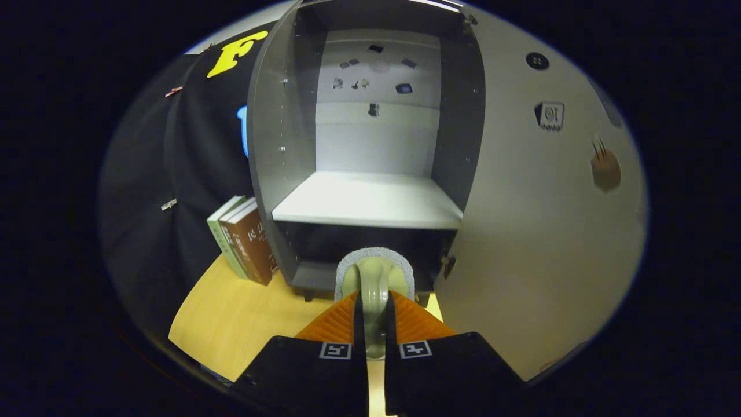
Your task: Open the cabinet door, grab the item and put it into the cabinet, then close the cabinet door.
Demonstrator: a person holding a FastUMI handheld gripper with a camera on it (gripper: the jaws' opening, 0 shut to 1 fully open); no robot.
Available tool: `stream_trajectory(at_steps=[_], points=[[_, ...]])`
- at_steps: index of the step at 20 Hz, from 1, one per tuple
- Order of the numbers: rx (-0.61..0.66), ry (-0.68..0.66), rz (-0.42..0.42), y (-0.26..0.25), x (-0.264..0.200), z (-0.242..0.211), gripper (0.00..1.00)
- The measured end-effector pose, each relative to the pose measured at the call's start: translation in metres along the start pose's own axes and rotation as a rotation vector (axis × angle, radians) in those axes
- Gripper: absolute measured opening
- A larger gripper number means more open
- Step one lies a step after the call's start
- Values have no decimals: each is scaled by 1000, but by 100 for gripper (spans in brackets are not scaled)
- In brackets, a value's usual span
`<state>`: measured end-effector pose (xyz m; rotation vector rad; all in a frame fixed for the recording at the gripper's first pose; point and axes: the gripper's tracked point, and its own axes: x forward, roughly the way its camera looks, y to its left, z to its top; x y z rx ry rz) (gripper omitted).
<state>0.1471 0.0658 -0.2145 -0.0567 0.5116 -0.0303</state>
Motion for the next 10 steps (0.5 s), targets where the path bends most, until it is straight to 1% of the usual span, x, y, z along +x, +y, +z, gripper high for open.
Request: stream_trajectory(at_steps=[6, 10], points=[[-1, -135, 18, 5, 39, 86, 15], [45, -176, 32, 5, 73, 123, 15]])
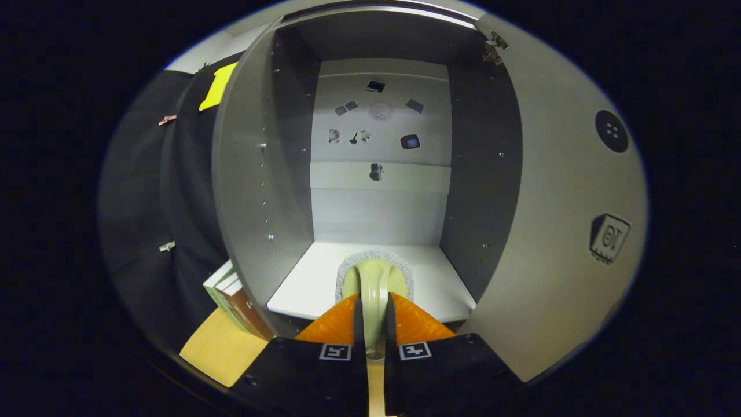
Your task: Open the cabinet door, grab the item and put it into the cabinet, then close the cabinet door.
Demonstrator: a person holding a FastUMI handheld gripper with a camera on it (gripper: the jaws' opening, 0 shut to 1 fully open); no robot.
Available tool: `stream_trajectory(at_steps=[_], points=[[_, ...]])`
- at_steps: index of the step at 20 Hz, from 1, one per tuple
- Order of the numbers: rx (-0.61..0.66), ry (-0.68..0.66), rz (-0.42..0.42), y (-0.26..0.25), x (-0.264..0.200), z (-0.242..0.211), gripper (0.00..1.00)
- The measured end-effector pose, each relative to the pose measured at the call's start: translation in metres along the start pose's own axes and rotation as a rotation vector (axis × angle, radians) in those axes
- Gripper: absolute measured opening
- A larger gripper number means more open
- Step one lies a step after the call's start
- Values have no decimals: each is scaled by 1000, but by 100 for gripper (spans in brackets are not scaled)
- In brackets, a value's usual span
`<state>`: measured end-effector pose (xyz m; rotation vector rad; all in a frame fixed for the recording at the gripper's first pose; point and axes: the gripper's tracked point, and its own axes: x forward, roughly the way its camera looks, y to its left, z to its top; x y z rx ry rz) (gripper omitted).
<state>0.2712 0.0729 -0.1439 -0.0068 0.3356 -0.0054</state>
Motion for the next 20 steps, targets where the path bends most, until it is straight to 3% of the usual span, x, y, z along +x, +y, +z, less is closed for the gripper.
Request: stream_trajectory(at_steps=[10, 20], points=[[17, 3, 9, -7, 90, 3, 15], [48, 31, 43, -1, 143, -18, 19]])
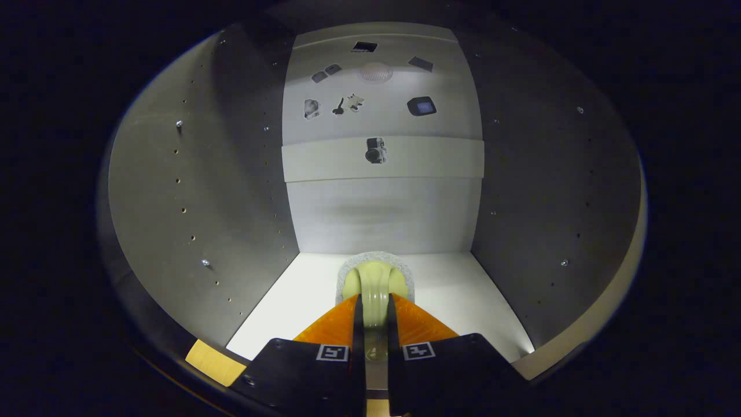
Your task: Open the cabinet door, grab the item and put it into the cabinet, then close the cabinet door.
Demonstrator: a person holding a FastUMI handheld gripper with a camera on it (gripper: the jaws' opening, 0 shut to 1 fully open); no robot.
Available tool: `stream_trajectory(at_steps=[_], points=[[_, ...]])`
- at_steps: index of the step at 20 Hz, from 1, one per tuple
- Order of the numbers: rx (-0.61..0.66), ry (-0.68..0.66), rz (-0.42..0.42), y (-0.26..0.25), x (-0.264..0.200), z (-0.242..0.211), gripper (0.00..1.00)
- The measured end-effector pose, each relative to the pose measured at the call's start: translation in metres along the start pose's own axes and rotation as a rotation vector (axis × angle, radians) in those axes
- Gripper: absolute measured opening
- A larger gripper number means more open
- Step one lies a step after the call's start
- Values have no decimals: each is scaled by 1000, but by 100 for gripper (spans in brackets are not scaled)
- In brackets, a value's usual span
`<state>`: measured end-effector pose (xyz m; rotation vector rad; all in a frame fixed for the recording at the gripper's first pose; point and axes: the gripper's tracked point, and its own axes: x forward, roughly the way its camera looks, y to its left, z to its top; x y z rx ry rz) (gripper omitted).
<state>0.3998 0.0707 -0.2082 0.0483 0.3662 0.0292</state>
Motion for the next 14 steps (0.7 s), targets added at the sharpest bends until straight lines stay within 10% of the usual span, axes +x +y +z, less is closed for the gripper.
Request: stream_trajectory(at_steps=[7, 14], points=[[22, -32, -4, -4, 15, 3, 56], [-39, -167, 67, 17, -32, 41, 72]])
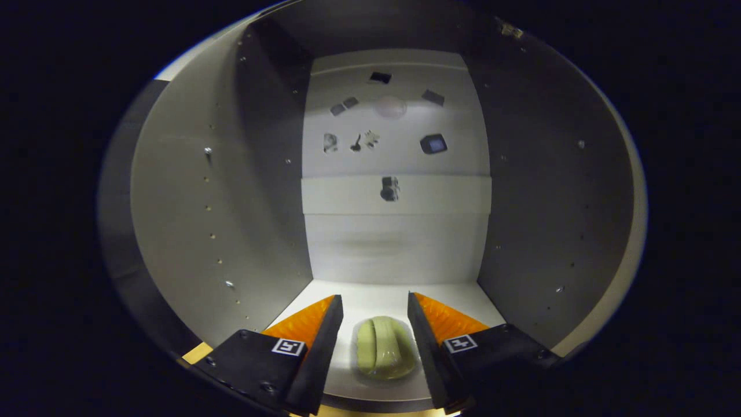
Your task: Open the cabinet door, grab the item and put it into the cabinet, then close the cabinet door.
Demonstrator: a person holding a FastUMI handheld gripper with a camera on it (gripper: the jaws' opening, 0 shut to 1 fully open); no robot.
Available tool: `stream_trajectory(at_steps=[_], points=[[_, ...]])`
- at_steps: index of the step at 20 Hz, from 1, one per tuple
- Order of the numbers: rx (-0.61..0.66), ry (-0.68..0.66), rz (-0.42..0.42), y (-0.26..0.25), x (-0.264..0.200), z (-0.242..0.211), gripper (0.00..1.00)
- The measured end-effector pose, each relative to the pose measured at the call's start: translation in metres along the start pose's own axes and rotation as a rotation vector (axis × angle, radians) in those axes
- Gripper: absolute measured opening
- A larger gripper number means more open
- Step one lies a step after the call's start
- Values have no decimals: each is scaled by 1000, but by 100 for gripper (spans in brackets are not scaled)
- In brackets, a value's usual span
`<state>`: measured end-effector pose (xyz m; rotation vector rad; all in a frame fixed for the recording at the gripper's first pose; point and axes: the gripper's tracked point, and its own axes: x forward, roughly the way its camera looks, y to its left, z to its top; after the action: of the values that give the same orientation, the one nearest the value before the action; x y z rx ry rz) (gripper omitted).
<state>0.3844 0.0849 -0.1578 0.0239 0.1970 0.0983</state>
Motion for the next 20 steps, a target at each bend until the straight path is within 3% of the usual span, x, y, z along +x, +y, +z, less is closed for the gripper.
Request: stream_trajectory(at_steps=[3, 11, 20], points=[[-34, -24, -2, 4, -32, 15, 99], [-61, -159, -18, 32, -146, 55, 99], [-59, -120, 15, 53, -322, 29, 97]])
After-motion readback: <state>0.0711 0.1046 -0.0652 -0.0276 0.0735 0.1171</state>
